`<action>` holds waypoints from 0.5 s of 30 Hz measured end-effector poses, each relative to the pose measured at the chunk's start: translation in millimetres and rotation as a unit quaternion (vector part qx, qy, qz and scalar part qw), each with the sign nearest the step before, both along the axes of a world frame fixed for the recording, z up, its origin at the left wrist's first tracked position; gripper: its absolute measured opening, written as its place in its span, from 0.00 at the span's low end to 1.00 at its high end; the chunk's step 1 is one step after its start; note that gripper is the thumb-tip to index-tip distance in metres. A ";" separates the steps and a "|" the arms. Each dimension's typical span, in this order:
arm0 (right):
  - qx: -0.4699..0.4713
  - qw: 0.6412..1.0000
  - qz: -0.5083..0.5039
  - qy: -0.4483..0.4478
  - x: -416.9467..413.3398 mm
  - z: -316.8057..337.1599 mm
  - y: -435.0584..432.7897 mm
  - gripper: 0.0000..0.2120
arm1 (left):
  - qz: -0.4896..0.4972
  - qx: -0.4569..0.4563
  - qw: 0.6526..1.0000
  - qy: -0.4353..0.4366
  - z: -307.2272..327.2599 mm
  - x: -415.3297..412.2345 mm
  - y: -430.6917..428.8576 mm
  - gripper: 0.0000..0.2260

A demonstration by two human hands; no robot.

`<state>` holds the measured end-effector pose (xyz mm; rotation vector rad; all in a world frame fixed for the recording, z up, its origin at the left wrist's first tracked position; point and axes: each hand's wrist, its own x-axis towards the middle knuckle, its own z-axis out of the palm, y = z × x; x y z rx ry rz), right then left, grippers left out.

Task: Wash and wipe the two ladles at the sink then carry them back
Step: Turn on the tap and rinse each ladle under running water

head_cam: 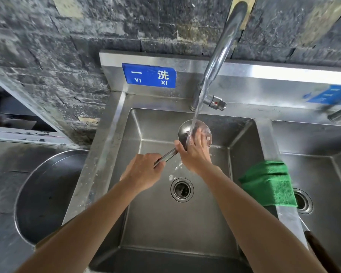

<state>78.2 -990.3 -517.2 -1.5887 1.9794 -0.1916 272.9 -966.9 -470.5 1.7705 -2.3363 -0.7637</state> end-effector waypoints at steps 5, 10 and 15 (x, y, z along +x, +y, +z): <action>-0.017 0.998 0.007 -0.059 15.2 -9.4 4.2 0.28 | 0.002 0.014 1.000 -0.021 -6.9 10.7 9.0 0.12; 0.006 0.997 0.002 -0.073 24.0 -14.9 9.2 0.26 | 0.009 0.023 0.999 -0.024 -6.5 16.5 17.7 0.13; -0.011 1.000 0.023 -0.004 21.7 -14.9 15.3 0.34 | 0.019 0.032 0.999 -0.007 -5.2 20.6 25.1 0.15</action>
